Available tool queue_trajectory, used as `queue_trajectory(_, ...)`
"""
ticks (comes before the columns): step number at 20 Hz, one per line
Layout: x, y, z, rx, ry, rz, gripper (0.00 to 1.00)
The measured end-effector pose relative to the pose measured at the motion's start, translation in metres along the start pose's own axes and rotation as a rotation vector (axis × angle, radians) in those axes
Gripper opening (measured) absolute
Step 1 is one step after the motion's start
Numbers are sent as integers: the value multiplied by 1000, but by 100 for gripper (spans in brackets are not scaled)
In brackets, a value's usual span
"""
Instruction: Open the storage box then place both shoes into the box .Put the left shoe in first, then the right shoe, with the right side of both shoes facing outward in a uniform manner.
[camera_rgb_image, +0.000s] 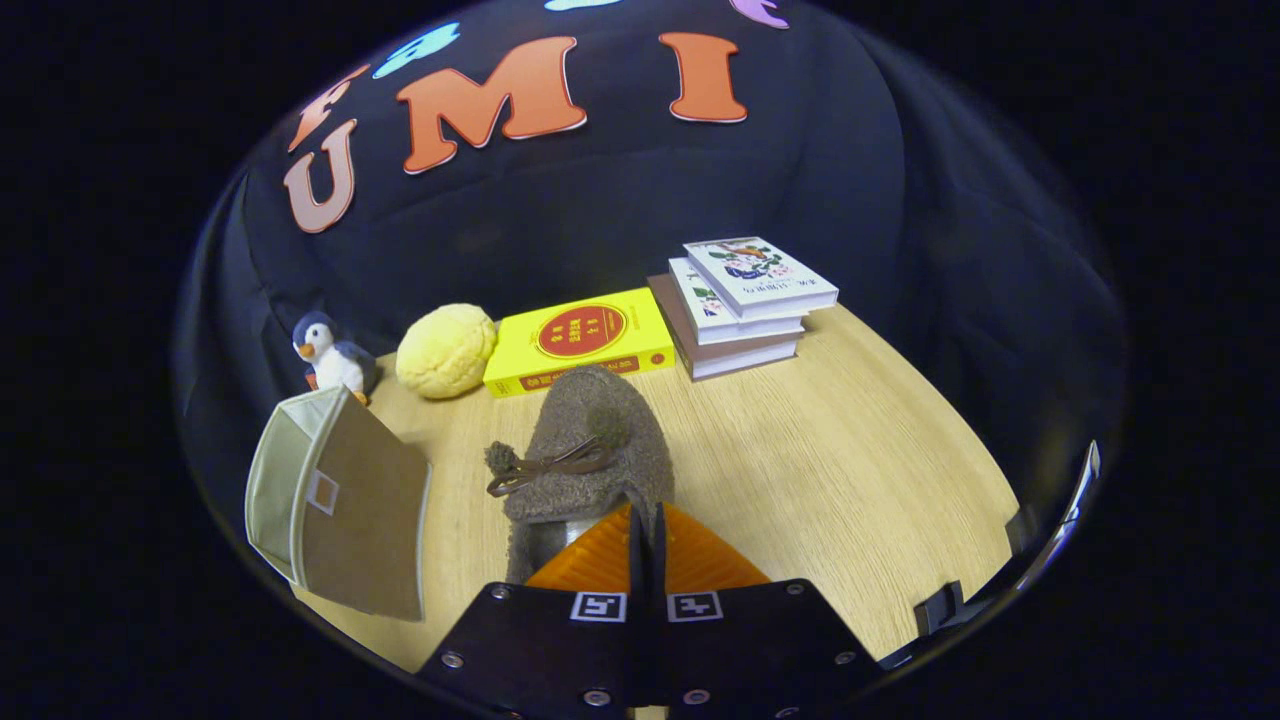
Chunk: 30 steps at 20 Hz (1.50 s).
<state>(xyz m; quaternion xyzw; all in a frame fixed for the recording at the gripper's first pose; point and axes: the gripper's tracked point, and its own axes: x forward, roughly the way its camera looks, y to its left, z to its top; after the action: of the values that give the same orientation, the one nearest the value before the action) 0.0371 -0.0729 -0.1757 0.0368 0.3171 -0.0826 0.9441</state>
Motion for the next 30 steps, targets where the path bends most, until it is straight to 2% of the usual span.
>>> queue_trajectory(5,-38,73,20,28,-46,32,0)
queue_trajectory(11,-73,176,38,49,-94,126,1)
queue_trajectory(18,-78,267,17,47,-59,205,1)
queue_trajectory(26,-47,287,-45,-34,40,153,1)
queue_trajectory(28,-46,279,-48,-22,54,131,3)
queue_trajectory(30,-50,282,-43,4,45,152,8)
